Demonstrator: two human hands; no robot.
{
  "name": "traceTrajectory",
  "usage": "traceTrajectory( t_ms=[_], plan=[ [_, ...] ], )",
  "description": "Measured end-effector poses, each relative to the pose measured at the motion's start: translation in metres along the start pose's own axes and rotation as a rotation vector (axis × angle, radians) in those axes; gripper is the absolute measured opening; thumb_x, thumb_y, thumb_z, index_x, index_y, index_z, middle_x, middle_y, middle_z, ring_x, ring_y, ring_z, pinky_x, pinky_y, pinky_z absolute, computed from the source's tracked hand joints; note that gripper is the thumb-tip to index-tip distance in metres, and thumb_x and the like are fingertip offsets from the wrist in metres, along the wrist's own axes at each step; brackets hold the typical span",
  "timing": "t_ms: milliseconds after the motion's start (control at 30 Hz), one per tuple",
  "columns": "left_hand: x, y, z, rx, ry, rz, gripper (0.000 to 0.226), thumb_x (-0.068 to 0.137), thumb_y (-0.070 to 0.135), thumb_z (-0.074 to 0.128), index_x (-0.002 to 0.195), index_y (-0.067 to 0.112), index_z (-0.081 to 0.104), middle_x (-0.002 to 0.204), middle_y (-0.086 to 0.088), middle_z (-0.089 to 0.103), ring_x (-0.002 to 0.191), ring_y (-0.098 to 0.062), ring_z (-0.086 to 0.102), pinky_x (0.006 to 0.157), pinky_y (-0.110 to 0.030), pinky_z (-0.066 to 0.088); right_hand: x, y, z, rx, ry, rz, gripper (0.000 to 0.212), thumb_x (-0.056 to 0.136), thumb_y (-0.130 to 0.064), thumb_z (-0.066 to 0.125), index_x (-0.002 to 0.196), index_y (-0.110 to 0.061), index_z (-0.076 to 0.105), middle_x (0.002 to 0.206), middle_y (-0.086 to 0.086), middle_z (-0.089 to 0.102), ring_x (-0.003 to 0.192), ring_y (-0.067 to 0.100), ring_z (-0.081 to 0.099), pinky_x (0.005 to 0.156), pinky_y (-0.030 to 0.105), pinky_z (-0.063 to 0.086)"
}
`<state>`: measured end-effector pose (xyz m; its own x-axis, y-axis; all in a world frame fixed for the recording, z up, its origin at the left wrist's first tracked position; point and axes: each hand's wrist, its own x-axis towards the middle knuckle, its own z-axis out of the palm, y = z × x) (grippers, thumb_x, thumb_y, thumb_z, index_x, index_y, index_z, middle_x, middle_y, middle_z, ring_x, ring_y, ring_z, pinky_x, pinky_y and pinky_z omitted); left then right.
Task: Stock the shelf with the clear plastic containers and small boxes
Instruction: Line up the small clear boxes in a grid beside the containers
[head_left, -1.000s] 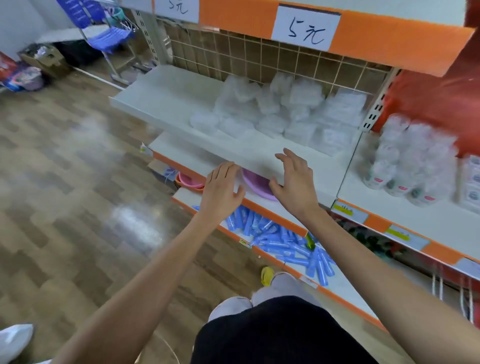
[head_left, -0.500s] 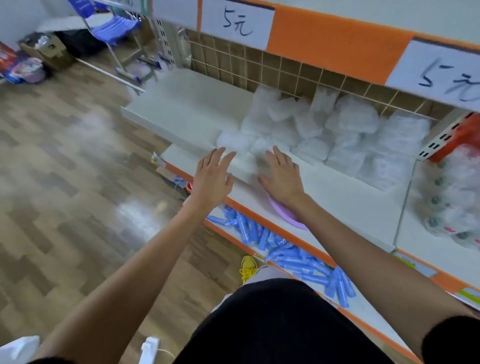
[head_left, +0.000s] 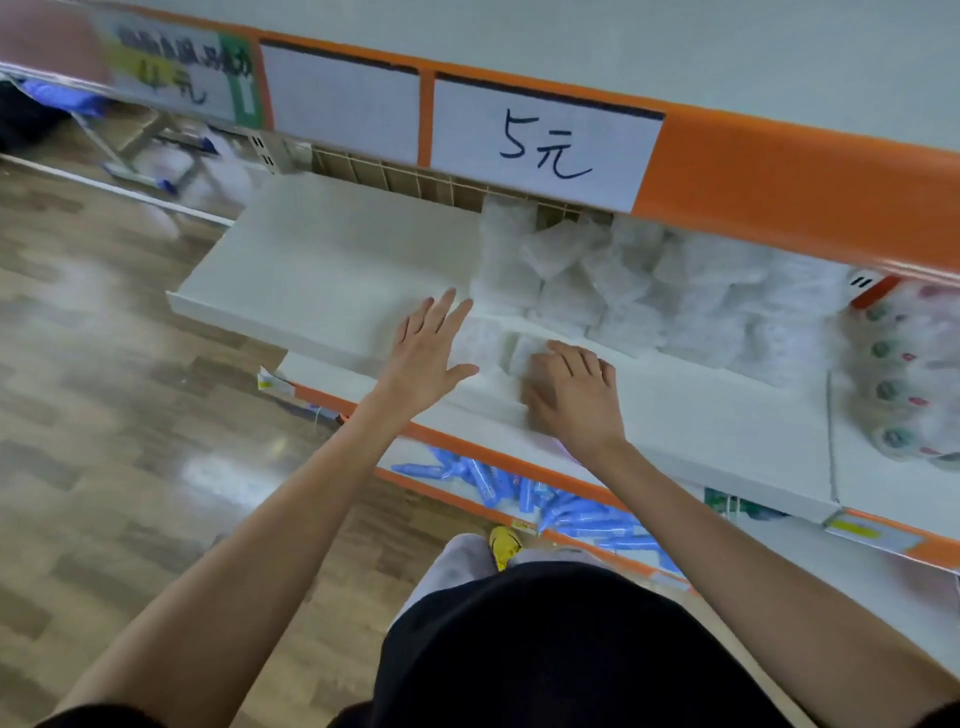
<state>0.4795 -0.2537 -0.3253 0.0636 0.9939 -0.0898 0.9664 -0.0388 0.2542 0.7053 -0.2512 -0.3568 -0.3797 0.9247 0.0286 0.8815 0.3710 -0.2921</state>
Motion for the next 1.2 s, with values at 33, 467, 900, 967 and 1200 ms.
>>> traceTrajectory(
  t_ms=[33,467,900,967,1200],
  plan=[
    [0.004,-0.004,-0.001,-0.006,-0.023,0.03,0.077,0.092,0.043,0.06,0.154,0.022,0.019,0.162,0.0,0.014,0.149,-0.025,0.012,0.117,-0.037,0.013,-0.001,0.001,0.001,0.003,0.017,0.023,0.044,0.086,-0.026,0.071,0.125,-0.011,0.06,0.138,0.008,0.053,0.123,0.033,0.048,0.099,0.037,0.027],
    [0.023,-0.02,-0.016,-0.166,-0.025,0.228,0.063,0.075,0.035,0.08,0.127,0.015,0.05,0.126,0.0,0.056,0.115,-0.022,0.051,0.095,-0.029,0.032,0.011,-0.04,-0.01,0.121,-0.047,0.47,0.047,0.084,-0.03,0.071,0.123,-0.014,0.048,0.128,0.008,0.049,0.118,0.03,0.049,0.095,0.038,0.034],
    [0.0,0.028,-0.009,-0.271,-0.07,0.415,0.063,0.071,0.04,0.081,0.124,0.016,0.054,0.121,0.002,0.059,0.112,-0.021,0.052,0.092,-0.026,0.03,-0.053,-0.031,-0.047,0.207,0.156,0.519,0.076,0.078,-0.016,0.07,0.146,-0.013,0.037,0.144,0.008,0.046,0.126,0.031,0.046,0.101,0.041,0.036],
    [-0.005,0.047,-0.005,-0.268,-0.082,0.429,0.062,0.071,0.036,0.08,0.124,0.017,0.054,0.121,0.001,0.059,0.112,-0.022,0.053,0.092,-0.026,0.03,-0.07,-0.021,-0.053,0.22,0.17,0.528,0.077,0.077,-0.016,0.071,0.147,-0.013,0.037,0.144,0.008,0.046,0.127,0.031,0.045,0.102,0.042,0.036],
    [-0.017,0.132,-0.002,-0.262,-0.074,0.44,0.065,0.074,0.042,0.08,0.128,0.02,0.052,0.126,0.005,0.058,0.118,-0.021,0.048,0.097,-0.031,0.031,-0.138,0.04,-0.078,0.257,0.27,0.547,0.077,0.076,-0.02,0.072,0.145,-0.015,0.039,0.141,0.005,0.051,0.126,0.03,0.048,0.103,0.041,0.037]
  ],
)
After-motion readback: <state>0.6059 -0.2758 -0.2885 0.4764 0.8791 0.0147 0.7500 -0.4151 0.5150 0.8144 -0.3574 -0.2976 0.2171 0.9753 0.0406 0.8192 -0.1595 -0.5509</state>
